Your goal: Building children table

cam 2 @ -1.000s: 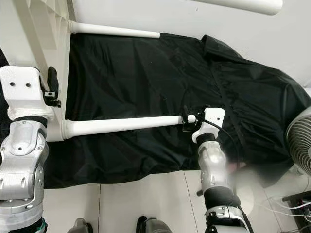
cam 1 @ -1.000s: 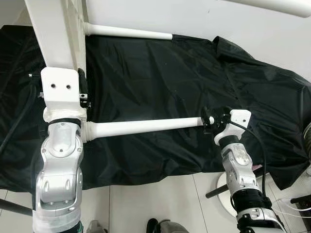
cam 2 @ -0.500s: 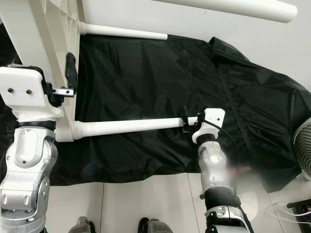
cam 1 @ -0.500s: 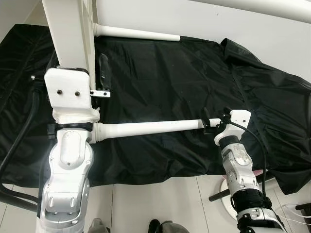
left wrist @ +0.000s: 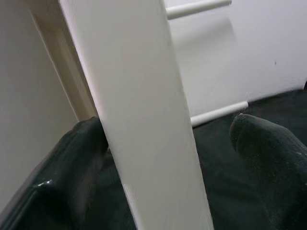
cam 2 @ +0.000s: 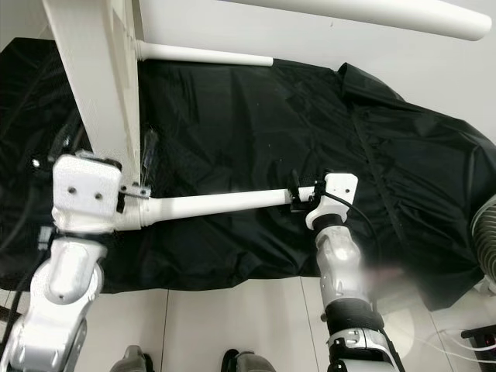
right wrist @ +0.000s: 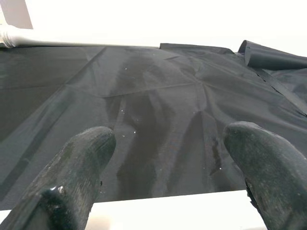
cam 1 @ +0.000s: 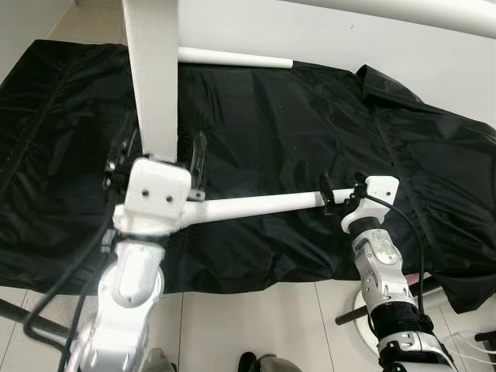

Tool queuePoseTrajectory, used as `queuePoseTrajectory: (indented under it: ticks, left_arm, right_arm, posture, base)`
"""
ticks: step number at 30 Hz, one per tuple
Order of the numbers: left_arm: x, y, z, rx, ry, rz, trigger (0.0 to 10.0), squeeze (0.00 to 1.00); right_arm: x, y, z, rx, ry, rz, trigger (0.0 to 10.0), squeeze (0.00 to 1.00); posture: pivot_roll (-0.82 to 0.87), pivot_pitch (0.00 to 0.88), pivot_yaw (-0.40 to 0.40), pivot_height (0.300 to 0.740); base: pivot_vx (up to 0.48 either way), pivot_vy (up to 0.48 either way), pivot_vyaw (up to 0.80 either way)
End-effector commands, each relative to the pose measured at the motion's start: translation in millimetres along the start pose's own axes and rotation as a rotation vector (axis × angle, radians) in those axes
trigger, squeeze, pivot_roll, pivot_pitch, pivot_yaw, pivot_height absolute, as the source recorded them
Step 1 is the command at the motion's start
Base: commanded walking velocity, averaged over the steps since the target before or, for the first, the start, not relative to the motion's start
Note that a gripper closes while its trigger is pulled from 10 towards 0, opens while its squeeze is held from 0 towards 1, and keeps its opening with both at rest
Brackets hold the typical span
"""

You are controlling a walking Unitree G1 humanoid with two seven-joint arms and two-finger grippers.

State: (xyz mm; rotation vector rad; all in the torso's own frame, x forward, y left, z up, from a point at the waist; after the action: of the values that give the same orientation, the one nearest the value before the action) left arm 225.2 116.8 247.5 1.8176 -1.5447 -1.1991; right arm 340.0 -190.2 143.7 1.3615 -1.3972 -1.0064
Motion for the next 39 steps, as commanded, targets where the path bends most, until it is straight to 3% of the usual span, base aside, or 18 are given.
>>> queuePoseTrajectory:
  ticks: [1,3,10,11,19,24,32,39]
  left_arm:
    - [10.1,-6.2,7.6,-0.022,-0.098,-0.035,10.0,0.0]
    - [5.7,-7.4,14.0,-0.01,-0.089,-0.103,10.0,0.0]
    - [4.2,-6.6,25.4,0.021,-0.107,-0.17,10.0,0.0]
    - [1.8,-11.6,33.4,-0.007,-0.111,-0.206,10.0,0.0]
    - [1.0,-11.2,41.9,-0.001,-0.133,-0.219,10.0,0.0]
    - [-1.2,-16.4,51.6,-0.013,-0.199,-0.198,10.0,0.0]
    - [-17.2,-27.4,61.5,-0.045,-0.178,-0.24,10.0,0.0]
    - [-38.5,-51.9,74.8,-0.135,-0.156,-0.26,10.0,0.0]
  right_arm:
    - [4.7,-3.7,1.8,-0.012,-0.014,-0.002,10.0,0.0]
    - [2.6,-4.4,1.7,-0.015,-0.008,-0.005,10.0,0.0]
    - [0.6,-5.5,1.2,-0.019,0.005,-0.008,10.0,0.0]
    - [-1.7,-6.4,1.2,-0.023,0.022,-0.009,10.0,0.0]
    - [-5.6,-8.4,1.7,-0.031,0.043,-0.01,10.0,0.0]
    - [-9.1,-10.2,2.8,-0.035,0.06,-0.014,10.0,0.0]
    - [-8.3,-11.1,4.0,-0.037,0.061,-0.011,10.0,0.0]
    - [-7.1,-12.5,5.1,-0.04,0.057,-0.007,10.0,0.0]
  posture:
    - [0.06,0.162,-0.106,0.74]
    - [0.07,0.162,-0.106,0.74]
    - [0.08,0.16,-0.105,0.74]
    - [0.08,0.16,-0.105,0.74]
    - [0.09,0.16,-0.103,0.74]
    - [0.1,0.159,-0.098,0.74]
    - [0.1,0.158,-0.091,0.74]
    - [0.1,0.154,-0.086,0.74]
  base:
    - [0.0,0.0,0.0]
    - [0.0,0.0,0.0]
    - [0.0,0.0,0.0]
    - [0.0,0.0,0.0]
    - [0.0,0.0,0.0]
    - [0.0,0.0,0.0]
    - [0.0,0.0,0.0]
    - [0.0,0.0,0.0]
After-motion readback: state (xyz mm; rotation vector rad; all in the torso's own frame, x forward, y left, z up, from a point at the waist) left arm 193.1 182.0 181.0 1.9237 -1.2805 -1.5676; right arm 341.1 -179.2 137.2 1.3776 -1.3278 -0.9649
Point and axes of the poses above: a point about 5 cm out from each wrist's last joint towards the gripper, its own z axis pointing back from the gripper into the wrist, its own y axis along the axis of the wrist's last joint, x = y × z, the point moved 1 cm from there along -z, pointing out of the wrist towards the gripper, and after that the axes turned 6 degrees about z, right-handed, at the moved point
